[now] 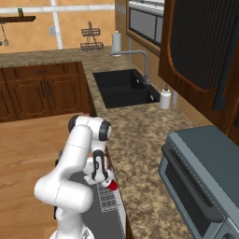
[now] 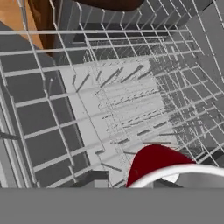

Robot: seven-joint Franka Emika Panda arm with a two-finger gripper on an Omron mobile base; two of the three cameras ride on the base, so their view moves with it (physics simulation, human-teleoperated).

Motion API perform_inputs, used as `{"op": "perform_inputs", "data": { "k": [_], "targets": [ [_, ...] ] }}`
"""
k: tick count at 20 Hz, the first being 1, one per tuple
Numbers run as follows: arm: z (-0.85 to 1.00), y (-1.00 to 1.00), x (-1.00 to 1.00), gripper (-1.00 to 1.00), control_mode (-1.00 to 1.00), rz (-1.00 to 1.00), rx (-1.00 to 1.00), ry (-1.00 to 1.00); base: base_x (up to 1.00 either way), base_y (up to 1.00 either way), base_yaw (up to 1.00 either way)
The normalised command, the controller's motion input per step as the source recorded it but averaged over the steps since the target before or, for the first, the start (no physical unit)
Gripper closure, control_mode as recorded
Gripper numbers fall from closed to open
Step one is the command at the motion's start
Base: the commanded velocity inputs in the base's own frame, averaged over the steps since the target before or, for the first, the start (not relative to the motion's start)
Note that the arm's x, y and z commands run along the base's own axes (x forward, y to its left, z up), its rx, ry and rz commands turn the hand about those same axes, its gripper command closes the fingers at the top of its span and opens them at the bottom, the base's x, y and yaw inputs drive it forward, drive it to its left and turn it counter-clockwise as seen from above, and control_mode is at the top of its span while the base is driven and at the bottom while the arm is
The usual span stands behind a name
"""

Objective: Pick up the cup and bowl from the counter, place them in the dishwasher, and close the dishwasher door.

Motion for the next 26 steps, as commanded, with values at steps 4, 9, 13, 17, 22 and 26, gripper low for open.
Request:
{"op": "perform_inputs", "data": {
  "k": [4, 9, 13, 17, 22, 26],
  "targets": [
    [-0.3, 0.06, 0.04, -1.0, -1.0, -0.05, 0.0, 0.03, 0.0, 0.0, 0.0],
    [0.15, 0.08, -0.76, -1.0, -1.0, -0.01, 0.0, -0.12, 0.0, 0.0, 0.0],
    [0.89, 0.0, -0.88, -1.0, -1.0, 0.0, 0.0, -0.24, 0.0, 0.0, 0.0],
    [1.0, 0.07, -0.64, -1.0, -1.0, 0.0, 0.0, -0.19, 0.0, 0.0, 0.0],
    [1.0, 0.49, -0.75, -1.0, -1.0, 0.0, 0.0, -0.07, 0.0, 0.0, 0.0],
    [1.0, 0.79, -0.23, -1.0, -1.0, 0.0, 0.03, 0.0, 0.0, 0.0, 0.0]
  ]
}}
